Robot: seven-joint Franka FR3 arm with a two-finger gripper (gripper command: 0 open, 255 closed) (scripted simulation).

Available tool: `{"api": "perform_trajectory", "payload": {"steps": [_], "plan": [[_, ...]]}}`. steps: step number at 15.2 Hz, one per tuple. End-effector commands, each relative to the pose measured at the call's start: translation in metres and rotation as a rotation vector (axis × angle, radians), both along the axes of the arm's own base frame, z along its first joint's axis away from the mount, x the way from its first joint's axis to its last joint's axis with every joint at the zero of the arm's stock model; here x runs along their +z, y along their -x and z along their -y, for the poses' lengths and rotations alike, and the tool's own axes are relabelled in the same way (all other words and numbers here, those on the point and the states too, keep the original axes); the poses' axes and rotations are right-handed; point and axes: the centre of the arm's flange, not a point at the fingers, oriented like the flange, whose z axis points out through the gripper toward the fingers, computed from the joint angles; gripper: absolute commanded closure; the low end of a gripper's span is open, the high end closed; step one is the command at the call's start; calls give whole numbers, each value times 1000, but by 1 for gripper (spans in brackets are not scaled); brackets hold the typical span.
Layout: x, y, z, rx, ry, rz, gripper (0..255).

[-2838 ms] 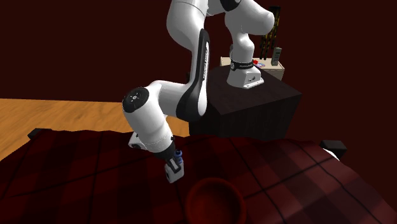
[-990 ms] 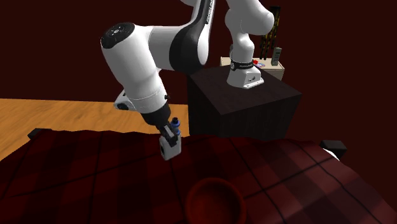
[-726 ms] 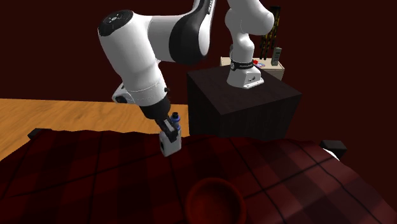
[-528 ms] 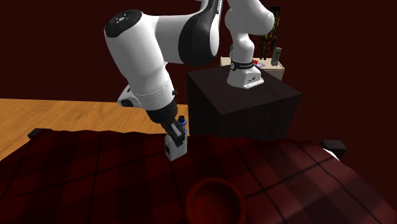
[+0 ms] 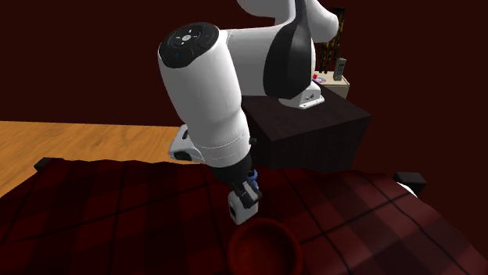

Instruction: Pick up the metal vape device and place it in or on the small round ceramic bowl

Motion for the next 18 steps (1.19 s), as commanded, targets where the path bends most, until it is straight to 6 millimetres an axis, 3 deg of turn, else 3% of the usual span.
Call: {"api": "perform_trajectory", "payload": {"steps": [1,4,18], "plan": [[1,10,-24,-1,0,0,255],[1,26,-67,-1,0,0,255],[-69,26,-67,-1,0,0,255]]}}
